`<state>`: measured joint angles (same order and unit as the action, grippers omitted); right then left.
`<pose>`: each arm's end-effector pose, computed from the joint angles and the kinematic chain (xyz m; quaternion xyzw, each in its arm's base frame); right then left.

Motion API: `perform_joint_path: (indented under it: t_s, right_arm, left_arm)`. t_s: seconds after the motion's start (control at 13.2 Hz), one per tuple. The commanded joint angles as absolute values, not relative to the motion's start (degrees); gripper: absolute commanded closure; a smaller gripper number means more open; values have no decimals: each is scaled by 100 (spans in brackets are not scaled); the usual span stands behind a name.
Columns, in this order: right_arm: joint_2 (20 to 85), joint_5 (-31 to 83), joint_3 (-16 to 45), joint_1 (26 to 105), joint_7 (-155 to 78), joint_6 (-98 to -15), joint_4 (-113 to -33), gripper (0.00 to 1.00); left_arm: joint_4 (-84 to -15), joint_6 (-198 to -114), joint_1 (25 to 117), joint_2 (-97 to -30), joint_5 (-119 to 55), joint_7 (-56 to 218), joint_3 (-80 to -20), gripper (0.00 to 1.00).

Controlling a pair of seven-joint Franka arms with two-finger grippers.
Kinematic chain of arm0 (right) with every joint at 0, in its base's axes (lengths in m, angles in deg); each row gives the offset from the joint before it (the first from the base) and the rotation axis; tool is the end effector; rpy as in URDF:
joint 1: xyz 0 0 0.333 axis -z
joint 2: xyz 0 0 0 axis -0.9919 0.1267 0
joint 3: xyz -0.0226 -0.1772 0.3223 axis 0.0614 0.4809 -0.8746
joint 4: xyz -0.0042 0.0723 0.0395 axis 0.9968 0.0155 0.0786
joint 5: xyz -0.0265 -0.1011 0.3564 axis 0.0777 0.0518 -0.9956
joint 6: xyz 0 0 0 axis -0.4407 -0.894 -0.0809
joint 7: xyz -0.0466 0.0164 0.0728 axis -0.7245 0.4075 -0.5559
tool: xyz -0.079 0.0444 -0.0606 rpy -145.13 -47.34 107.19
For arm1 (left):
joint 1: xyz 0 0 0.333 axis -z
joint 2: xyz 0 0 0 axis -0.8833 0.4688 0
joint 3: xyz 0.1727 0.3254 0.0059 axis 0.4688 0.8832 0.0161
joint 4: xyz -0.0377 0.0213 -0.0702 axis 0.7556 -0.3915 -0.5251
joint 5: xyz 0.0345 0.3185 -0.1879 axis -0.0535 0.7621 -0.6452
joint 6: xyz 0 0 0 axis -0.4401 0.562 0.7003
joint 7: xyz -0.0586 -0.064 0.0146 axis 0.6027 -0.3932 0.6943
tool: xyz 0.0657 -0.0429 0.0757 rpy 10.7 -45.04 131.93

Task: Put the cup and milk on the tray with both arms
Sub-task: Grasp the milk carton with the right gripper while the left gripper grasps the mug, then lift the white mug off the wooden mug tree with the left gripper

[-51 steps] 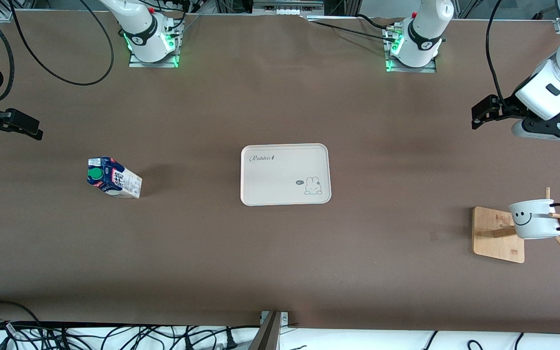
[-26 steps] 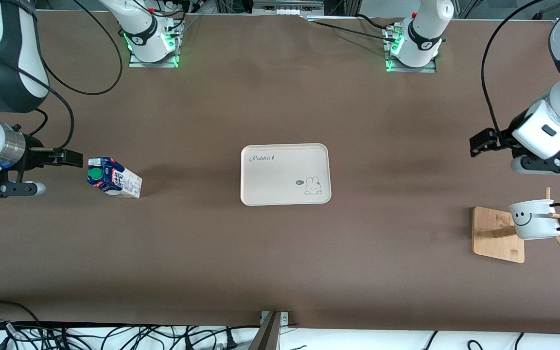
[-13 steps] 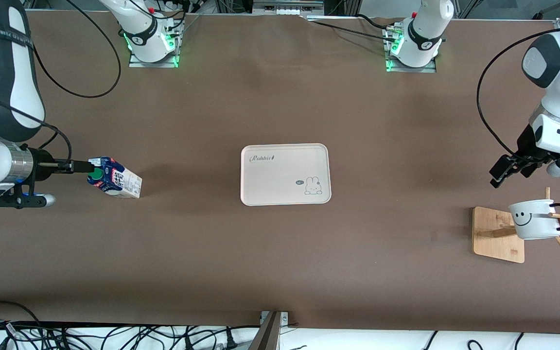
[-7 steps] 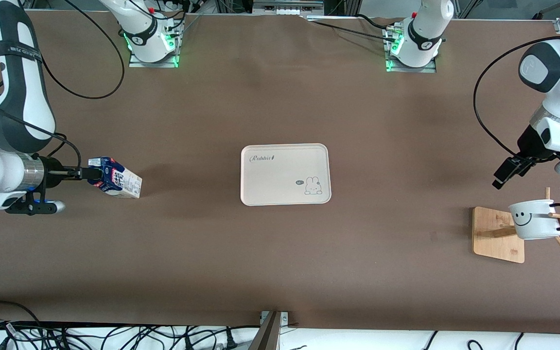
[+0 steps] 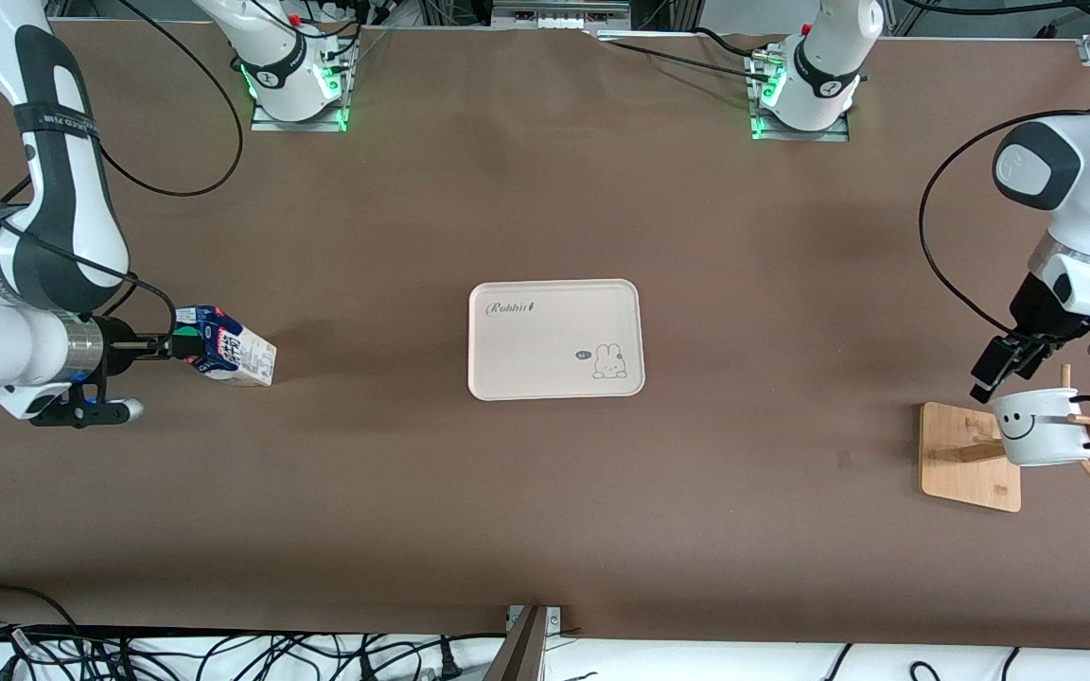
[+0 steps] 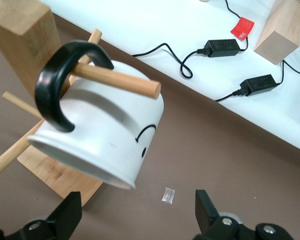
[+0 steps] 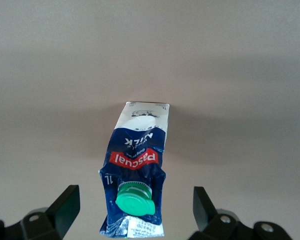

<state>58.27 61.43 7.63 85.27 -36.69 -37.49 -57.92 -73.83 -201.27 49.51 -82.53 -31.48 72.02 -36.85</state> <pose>0.6706 -0.0118 0.4192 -0.9891 -0.0178 0.1444 0.0229 0.5779 0.0840 0.4690 0.9281 0.2494 0.2691 0.0639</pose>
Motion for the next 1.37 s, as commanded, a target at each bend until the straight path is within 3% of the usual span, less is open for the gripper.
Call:
perform_joint_path:
  t_s: [0.0,0.23,0.3,0.46,0.61,0.91,1.14,1.29]
  right_arm:
    - [5862,6229,739,8422,-3758,-3650,-5807,0]
    - [5871,6238,739,8430,-3767,-3641,-5842,0]
    - [5871,6238,739,8430,-3811,-3649,-5851,0]
    - [5888,6247,748,8456,-3986,-3684,-5938,0]
    - [5888,6247,766,8474,-4100,-3702,-6018,0]
    - [5906,6255,774,8509,-4259,-3693,-6141,0]
    - [5906,6255,783,8518,-4242,-3676,-6141,0]
    - [5906,6255,783,8527,-4242,-3667,-6176,0]
  left_arm:
    - [-6907,-20152,4921,-7907,-3339,7436,-3722,0]
    - [-6809,-20161,4912,-7818,-3348,7445,-3722,1]
    - [-6818,-20161,4912,-7818,-3348,7445,-3722,15]
    - [-6809,-20152,4912,-7818,-3348,7445,-3722,56]
    - [-6818,-20152,4903,-7827,-3331,7454,-3713,69]
    - [-6809,-20152,4903,-7836,-3260,7577,-3713,73]
    - [-6809,-20152,4903,-7853,-3260,7603,-3704,85]
    - [-6818,-20143,4903,-7871,-3260,7795,-3704,87]
